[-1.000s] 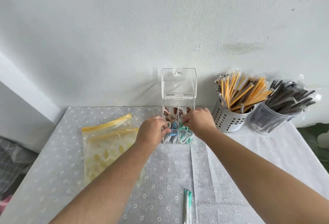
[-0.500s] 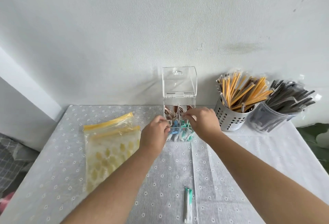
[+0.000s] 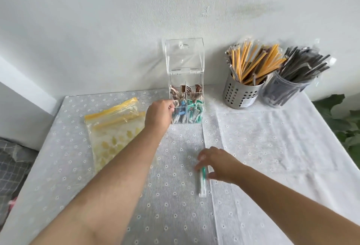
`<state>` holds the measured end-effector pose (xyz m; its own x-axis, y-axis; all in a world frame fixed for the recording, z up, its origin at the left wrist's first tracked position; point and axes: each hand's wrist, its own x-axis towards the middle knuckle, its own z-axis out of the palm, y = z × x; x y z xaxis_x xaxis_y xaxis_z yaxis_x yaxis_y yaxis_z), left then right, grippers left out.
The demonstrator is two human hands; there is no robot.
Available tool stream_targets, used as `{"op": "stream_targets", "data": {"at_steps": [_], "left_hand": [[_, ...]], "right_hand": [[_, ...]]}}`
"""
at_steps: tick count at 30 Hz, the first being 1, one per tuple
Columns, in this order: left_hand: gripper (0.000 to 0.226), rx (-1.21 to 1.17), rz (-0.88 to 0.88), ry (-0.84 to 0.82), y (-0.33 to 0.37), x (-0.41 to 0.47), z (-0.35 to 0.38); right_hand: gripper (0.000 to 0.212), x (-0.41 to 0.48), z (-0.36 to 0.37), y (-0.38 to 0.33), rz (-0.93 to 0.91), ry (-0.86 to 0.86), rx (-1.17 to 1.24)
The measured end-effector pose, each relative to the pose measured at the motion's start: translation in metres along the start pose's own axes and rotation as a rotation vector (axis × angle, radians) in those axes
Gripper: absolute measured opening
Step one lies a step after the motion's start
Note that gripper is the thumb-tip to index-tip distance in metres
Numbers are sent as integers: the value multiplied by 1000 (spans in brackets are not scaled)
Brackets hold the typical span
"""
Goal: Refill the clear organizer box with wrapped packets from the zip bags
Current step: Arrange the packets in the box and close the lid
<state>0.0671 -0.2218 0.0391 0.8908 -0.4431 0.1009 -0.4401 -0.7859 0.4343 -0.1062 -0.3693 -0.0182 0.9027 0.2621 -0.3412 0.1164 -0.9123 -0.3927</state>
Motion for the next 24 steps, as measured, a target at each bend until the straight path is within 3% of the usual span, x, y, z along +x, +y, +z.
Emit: {"op": "stream_targets", "data": {"at_steps": [7, 13, 16, 19, 21, 24], "left_hand": [[18, 148, 75, 10, 6, -7, -3], [58, 310, 187, -134, -4, -27, 11], [60, 302, 179, -153, -4, -29, 12], [44, 275, 166, -75, 6, -21, 3], [31, 259, 126, -54, 12, -17, -1], [32, 287, 85, -79, 14, -13, -3]], "right_hand": [[16, 1, -2, -7, -37, -10, -124], [12, 1, -23, 4, 180, 22, 300], [12, 3, -47, 7, 296, 95, 557], [9, 8, -81, 8, 325, 187, 701], [12, 14, -109, 9, 324, 312, 658], [16, 31, -151, 12, 311, 583, 448]]}}
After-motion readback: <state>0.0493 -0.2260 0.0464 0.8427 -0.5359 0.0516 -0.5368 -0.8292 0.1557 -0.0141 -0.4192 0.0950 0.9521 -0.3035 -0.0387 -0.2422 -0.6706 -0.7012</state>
